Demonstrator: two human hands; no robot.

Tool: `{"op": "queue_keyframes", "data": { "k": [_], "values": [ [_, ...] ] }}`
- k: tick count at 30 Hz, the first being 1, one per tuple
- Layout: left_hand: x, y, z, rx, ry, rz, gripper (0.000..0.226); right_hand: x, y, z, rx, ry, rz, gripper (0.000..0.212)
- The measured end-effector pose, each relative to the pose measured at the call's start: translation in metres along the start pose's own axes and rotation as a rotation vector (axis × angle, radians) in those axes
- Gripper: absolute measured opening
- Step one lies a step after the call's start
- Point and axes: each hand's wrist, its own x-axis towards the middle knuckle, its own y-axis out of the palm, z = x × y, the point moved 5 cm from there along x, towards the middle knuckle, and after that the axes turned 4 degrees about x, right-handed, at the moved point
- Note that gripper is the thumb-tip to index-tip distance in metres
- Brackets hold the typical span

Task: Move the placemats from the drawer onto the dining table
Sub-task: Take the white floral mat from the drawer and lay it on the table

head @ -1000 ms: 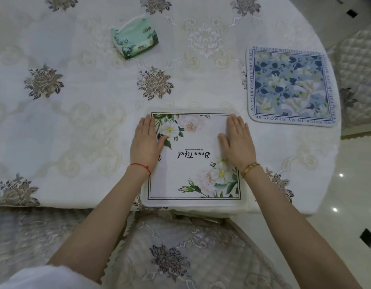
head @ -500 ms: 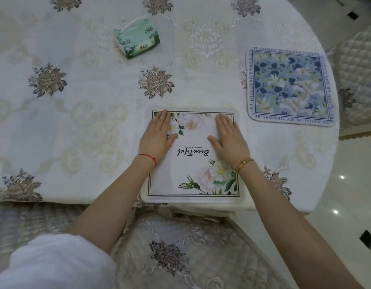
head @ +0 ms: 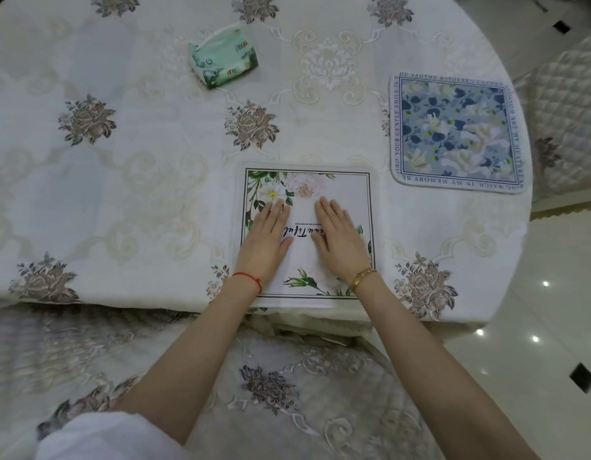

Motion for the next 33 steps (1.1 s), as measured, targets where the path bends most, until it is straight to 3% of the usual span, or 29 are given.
{"op": "queue_keyframes", "data": {
  "k": [10,13,18,28,33],
  "values": [
    [-0.049,-0.008,0.041,0.032,-0.129,-0.016,0.061,-0.071,-0.023,-0.059,-0.036,0.134,-0.073,0.058],
    [-0.066,-0.014,0.029,-0.018,-0.135,-0.039,0.061,-0.086,-0.022,-0.041,-0.014,0.119,-0.127,0.056],
    [-0.079,0.000,-0.022,-0.003,0.016,0.015,0.066,-0.087,0.016,0.008,0.018,0.028,-0.006,0.059],
    [-0.110,0.002,0.009,0.027,-0.077,0.021,0.071,-0.138,0.007,-0.038,-0.031,0.080,0.002,0.064],
    [-0.121,-0.006,0.008,-0.015,-0.133,-0.012,0.065,-0.147,0.001,-0.025,-0.015,0.103,-0.058,0.059]
  ]
}}
